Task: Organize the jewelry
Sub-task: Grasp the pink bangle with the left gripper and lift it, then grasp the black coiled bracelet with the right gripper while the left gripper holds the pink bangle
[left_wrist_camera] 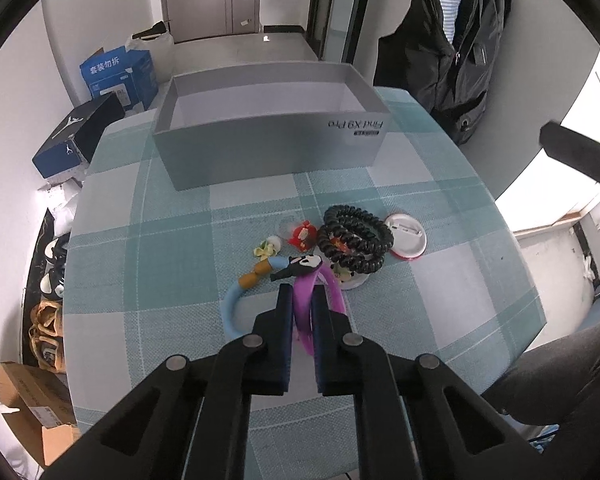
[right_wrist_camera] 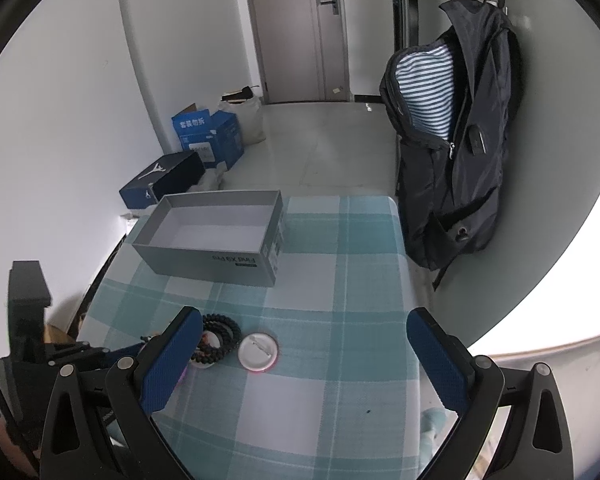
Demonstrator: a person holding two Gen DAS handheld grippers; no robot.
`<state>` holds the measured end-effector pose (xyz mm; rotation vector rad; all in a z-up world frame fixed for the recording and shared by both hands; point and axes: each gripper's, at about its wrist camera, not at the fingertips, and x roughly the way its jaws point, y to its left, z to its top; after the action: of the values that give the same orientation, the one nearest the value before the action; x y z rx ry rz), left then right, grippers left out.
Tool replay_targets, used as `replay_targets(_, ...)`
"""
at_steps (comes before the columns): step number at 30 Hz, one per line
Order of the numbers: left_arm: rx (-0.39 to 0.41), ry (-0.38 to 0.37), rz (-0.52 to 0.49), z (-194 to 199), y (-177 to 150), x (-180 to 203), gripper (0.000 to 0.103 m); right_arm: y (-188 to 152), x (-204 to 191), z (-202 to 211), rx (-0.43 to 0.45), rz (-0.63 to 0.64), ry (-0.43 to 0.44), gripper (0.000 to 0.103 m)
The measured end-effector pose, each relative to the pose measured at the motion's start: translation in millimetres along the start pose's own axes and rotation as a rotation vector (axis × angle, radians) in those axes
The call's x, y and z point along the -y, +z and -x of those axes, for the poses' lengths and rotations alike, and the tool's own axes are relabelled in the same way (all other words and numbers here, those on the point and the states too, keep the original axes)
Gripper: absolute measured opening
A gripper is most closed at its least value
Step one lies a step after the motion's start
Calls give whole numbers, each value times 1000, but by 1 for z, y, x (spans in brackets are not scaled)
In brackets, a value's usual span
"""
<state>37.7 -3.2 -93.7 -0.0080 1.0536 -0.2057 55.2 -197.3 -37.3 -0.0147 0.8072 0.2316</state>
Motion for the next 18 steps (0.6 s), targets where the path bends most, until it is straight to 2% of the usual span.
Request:
replay_targets(7,56,-73,73,21,6,-12,5,0,-2,-6,-15,-8,22,102)
replay_targets(13,148,-134,142,47,12,-29,5,-1,6,-16,-71,-124,210,102)
replay_targets(14,156,-146,166,50,13,-34,5,-1,6,-19,-81,-133,215,101)
replay_targets(16,171,-157,200,55,13,-43,5,-4,3,-29,-119,-142,227,90)
replay_targets(18,189,-156,226,60,14,-51,5,-7,-1,-38,-155,-145,246,85)
